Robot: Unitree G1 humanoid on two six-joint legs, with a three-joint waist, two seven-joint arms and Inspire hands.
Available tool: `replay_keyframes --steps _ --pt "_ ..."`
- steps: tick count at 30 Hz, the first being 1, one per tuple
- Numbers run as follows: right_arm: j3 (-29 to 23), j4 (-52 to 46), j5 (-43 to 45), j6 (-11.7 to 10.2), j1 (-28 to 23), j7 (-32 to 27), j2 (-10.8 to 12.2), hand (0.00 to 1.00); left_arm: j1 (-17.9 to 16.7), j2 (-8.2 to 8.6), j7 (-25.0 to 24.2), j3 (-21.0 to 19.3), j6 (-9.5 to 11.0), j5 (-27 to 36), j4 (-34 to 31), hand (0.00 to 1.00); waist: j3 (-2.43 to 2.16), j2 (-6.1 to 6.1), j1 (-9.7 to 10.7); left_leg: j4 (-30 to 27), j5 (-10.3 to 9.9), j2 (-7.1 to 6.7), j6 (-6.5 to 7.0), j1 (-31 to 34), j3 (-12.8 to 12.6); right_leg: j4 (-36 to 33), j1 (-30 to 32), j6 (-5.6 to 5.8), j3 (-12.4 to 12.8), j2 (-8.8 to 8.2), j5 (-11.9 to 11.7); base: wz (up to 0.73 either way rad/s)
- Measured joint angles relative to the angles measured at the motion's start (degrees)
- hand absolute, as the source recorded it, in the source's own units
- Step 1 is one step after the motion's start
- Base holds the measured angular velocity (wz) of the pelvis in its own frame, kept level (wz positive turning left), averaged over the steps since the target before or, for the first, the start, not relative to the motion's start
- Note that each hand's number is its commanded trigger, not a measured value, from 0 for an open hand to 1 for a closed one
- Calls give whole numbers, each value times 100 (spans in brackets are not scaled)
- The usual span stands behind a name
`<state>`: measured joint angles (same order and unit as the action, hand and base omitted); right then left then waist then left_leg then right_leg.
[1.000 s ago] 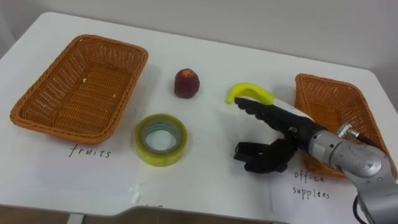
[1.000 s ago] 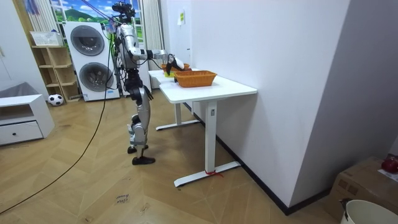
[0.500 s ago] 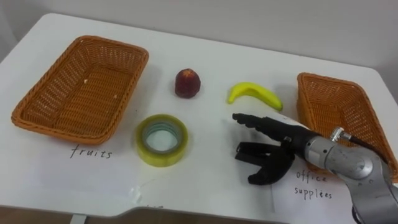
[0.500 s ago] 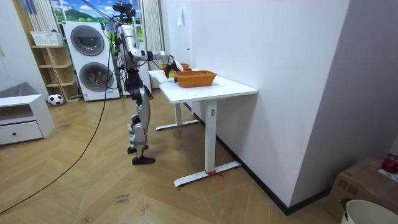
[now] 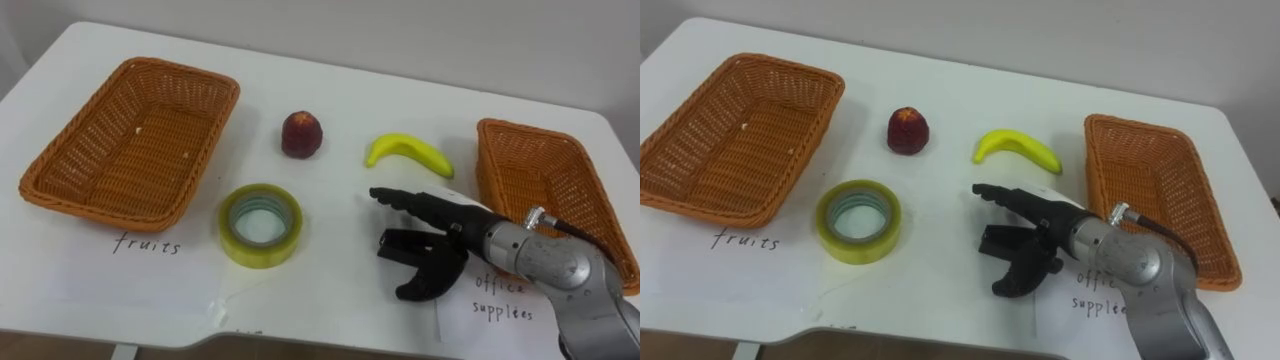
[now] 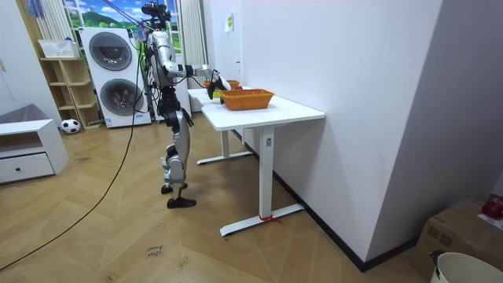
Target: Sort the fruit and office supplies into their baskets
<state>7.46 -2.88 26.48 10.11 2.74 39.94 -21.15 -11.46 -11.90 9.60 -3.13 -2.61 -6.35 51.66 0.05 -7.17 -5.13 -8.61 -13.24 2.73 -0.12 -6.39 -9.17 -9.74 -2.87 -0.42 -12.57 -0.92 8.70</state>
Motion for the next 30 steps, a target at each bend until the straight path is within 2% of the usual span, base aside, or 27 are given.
replay_keyframes --steps 5,16,27,30 --pt "-2 -1 317 1 0 -1 0 0 2 2 -25 -3 0 0 16 0 31 -14 7 -2 0 -2 0 -16 -9 8 -1 0 15 -1 0 0" --pt "-188 -48 753 2 10 -2 0 0 14 33 -24 -21 0 0 17 0 48 6 28 20 0 -3 1 -6 -11 2 6 3 108 13 -2 0" --pt "-269 -99 1429 11 11 -5 -1 0 17 68 -10 -192 0 -21 30 0 24 -21 -11 22 0 -11 1 -17 -20 8 13 8 154 8 -5 0" --pt "-252 -171 1428 113 11 25 0 0 35 78 -11 -240 -2 -21 91 0 28 -12 -18 11 0 -13 1 -27 -19 10 8 10 155 3 -6 0"
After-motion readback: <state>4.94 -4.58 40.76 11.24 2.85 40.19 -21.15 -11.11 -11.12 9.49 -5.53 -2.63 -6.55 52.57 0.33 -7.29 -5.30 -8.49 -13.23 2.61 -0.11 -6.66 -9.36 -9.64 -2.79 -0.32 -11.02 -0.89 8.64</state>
